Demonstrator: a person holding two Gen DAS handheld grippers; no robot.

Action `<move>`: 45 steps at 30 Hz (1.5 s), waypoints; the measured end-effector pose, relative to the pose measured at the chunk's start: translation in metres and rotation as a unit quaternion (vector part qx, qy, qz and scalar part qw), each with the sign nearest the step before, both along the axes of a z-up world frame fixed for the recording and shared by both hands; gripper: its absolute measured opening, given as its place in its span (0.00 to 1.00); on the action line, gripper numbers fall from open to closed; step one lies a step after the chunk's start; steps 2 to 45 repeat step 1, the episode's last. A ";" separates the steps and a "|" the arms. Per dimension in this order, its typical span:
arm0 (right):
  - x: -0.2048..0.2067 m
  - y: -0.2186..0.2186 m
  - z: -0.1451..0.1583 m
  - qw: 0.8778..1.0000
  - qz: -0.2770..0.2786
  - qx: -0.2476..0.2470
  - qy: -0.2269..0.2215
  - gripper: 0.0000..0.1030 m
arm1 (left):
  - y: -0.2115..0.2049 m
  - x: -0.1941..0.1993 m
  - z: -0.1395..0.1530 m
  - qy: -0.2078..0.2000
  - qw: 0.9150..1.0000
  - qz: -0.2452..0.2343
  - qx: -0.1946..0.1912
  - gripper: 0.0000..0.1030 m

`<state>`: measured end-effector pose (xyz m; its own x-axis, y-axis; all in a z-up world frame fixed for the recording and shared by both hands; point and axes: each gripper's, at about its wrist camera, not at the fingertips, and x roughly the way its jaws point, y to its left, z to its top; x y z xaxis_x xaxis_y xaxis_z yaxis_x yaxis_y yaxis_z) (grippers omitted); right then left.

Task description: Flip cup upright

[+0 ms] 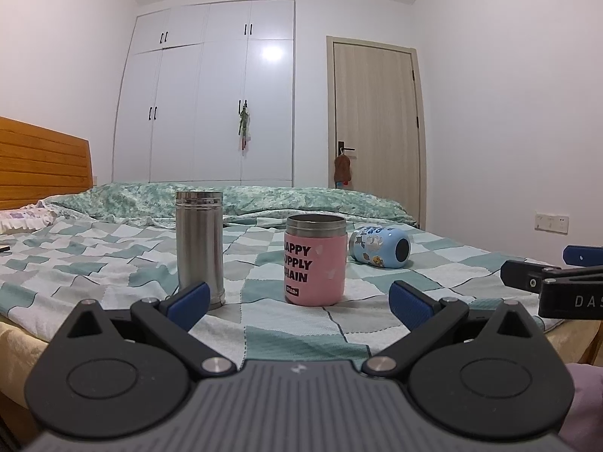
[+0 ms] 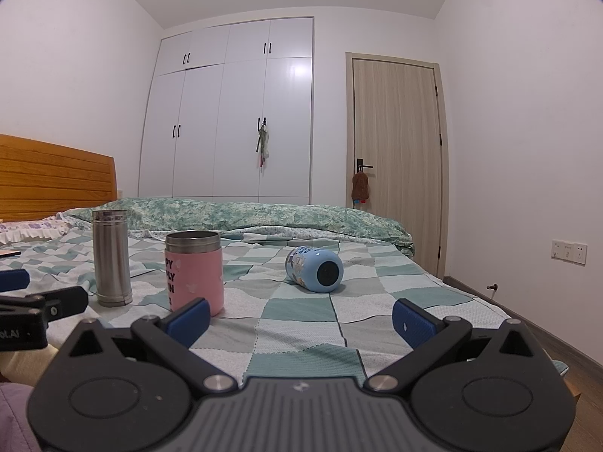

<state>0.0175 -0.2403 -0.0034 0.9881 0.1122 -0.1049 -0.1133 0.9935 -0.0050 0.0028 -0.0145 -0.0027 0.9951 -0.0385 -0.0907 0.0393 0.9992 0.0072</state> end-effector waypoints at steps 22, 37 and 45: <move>0.000 0.000 0.000 1.000 0.000 0.000 0.000 1.00 | 0.000 0.000 0.000 0.001 1.000 0.000 0.001 1.00; 0.000 0.000 0.000 1.000 0.000 0.000 0.000 1.00 | 0.000 0.000 0.000 0.001 1.000 0.000 0.001 1.00; 0.000 0.000 0.000 1.000 0.000 0.000 0.000 1.00 | 0.000 0.000 0.000 0.001 1.000 0.000 0.001 1.00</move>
